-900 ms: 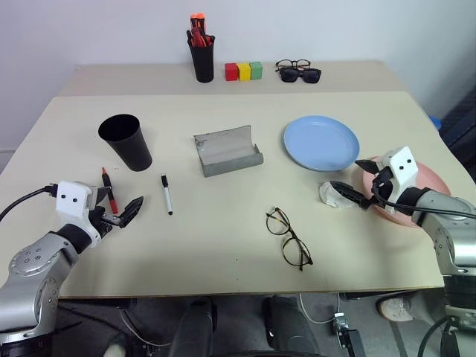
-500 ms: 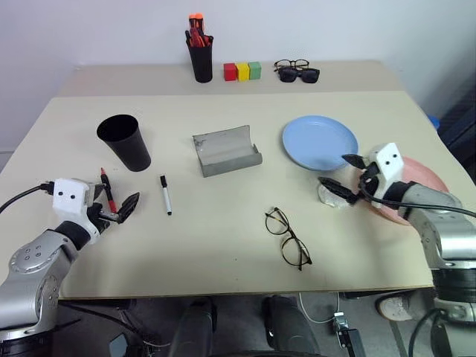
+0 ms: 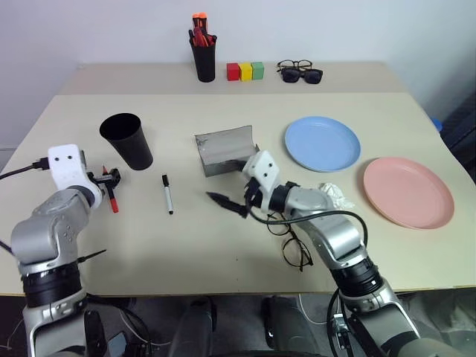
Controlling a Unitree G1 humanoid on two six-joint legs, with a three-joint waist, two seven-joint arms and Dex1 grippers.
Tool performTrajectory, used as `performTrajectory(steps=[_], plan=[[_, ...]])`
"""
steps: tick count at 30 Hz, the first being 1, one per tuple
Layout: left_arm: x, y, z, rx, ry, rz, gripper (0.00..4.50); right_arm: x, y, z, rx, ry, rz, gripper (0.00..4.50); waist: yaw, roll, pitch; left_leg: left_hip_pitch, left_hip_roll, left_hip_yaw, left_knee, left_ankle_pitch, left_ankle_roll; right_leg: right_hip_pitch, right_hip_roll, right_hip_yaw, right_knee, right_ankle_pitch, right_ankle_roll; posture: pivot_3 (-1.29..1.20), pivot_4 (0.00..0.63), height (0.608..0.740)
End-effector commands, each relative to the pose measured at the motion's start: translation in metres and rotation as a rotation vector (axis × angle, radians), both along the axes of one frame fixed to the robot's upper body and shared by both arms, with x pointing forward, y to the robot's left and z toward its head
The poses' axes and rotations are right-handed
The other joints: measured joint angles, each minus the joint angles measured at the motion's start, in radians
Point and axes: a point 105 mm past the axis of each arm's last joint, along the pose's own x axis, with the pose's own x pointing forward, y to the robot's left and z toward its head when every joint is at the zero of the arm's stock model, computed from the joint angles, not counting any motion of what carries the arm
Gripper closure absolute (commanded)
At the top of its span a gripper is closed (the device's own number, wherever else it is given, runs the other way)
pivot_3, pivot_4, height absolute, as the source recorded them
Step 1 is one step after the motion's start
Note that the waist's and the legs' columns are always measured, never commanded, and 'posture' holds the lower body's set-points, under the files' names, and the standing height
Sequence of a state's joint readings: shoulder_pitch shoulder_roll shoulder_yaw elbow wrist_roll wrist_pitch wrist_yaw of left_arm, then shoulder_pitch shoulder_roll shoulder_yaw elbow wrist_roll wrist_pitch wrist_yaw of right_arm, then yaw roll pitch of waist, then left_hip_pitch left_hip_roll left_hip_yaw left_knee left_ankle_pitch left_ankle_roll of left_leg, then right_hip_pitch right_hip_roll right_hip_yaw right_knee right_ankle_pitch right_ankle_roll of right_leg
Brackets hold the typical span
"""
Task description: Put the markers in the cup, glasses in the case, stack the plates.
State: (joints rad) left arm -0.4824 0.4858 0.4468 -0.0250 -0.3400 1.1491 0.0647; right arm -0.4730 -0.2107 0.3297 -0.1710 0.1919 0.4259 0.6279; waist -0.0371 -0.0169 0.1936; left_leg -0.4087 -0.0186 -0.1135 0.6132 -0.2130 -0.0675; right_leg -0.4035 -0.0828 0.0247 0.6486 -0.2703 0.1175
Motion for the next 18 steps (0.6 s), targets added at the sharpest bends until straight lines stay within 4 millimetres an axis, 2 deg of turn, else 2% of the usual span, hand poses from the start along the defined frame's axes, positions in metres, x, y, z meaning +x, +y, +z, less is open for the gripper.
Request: performTrajectory(steps=[1,4,7,10,12,14,16,17,18], plan=[[0.005,0.004,-0.001,-0.013,0.045,0.030,0.28,-0.007,0.004,0.014,0.039,-0.057,0.013,0.00,-0.003,0.000,0.000,0.000,0.000,0.000,0.000,0.000,0.000,0.000,0.000,0.000,0.000,0.000,0.000,0.00,0.150,0.740],[0.008,0.009,-0.004,-0.034,0.074,0.081,1.37,-0.013,0.002,0.011,0.028,-0.061,0.029,0.00,-0.004,0.000,0.000,0.000,0.000,0.000,-0.001,0.001,-0.001,0.000,0.000,0.000,0.001,0.000,0.000,0.00,0.150,0.740],[0.010,0.016,-0.002,-0.044,0.065,0.121,3.02,-0.012,-0.004,0.009,0.025,-0.054,0.003,0.00,-0.010,0.000,0.000,0.001,0.000,0.000,-0.001,0.001,-0.002,-0.001,0.000,0.000,0.001,0.000,0.000,0.00,0.150,0.740],[0.011,0.024,0.007,-0.047,-0.007,0.166,4.48,-0.011,-0.004,0.010,0.024,-0.056,-0.006,0.00,-0.009,0.000,0.000,0.001,0.000,0.000,-0.001,0.001,-0.002,-0.001,0.000,0.000,0.002,0.000,0.000,0.00,0.150,0.740],[0.013,0.033,0.024,0.014,-0.121,0.192,4.48,-0.011,-0.004,0.011,0.027,-0.060,-0.010,0.00,-0.008,0.000,0.000,0.001,0.000,0.000,-0.001,0.001,-0.002,-0.001,0.000,0.000,0.001,0.000,0.000,0.00,0.150,0.740],[0.013,0.047,0.071,0.180,-0.349,0.254,4.48,-0.008,-0.005,0.017,0.046,-0.070,-0.018,0.00,-0.005,-0.001,0.001,0.000,0.000,0.000,-0.001,0.002,-0.003,-0.001,0.000,0.000,0.001,0.000,0.000,0.00,0.150,0.740],[0.012,0.043,0.114,0.265,-0.574,0.226,4.48,-0.004,-0.004,0.026,0.082,-0.085,-0.033,0.00,0.000,-0.004,0.001,0.000,0.000,-0.001,-0.002,0.002,-0.004,-0.002,0.000,0.000,0.001,0.000,-0.001,0.00,0.150,0.740],[0.011,0.040,0.124,0.288,-0.632,0.202,4.48,-0.003,-0.004,0.028,0.094,-0.089,-0.038,0.00,0.001,-0.004,0.001,-0.001,0.000,-0.001,-0.002,0.002,-0.005,-0.003,0.000,0.000,0.001,0.001,-0.001,0.00,0.150,0.740],[0.011,0.030,0.143,0.336,-0.725,0.152,4.48,0.001,-0.004,0.035,0.128,-0.095,-0.061,0.00,0.002,-0.004,0.001,-0.001,0.000,0.000,-0.002,0.002,-0.005,-0.003,-0.001,0.000,0.001,0.001,-0.001,0.00,0.150,0.740]])
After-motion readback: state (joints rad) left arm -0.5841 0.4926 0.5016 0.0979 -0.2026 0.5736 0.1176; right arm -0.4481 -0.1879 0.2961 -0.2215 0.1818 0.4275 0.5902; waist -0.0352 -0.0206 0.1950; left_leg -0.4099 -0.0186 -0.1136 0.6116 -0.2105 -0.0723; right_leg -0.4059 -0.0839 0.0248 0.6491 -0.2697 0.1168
